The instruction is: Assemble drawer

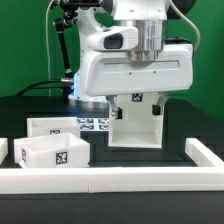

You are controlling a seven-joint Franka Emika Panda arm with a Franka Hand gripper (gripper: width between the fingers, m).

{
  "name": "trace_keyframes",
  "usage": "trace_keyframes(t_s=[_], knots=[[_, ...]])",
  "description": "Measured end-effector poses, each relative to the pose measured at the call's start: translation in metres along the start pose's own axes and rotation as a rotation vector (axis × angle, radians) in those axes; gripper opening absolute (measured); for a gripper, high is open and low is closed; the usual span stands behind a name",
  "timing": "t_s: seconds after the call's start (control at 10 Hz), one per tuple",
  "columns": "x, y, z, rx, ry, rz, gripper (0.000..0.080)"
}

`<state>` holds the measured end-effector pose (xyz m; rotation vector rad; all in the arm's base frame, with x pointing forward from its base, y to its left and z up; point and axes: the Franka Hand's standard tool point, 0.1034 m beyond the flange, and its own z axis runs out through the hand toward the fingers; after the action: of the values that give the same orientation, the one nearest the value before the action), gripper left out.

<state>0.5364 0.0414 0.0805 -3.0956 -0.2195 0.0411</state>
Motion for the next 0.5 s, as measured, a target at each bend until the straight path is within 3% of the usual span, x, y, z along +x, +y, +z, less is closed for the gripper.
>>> trace_keyframes(t_s=[0.3, 0.5], knots=[[-0.014, -0.027, -0.011, 0.024, -0.005, 0.293, 0.0649], [-0.028, -0.046, -0.032, 0.019, -0.005, 0.286, 0.0649]])
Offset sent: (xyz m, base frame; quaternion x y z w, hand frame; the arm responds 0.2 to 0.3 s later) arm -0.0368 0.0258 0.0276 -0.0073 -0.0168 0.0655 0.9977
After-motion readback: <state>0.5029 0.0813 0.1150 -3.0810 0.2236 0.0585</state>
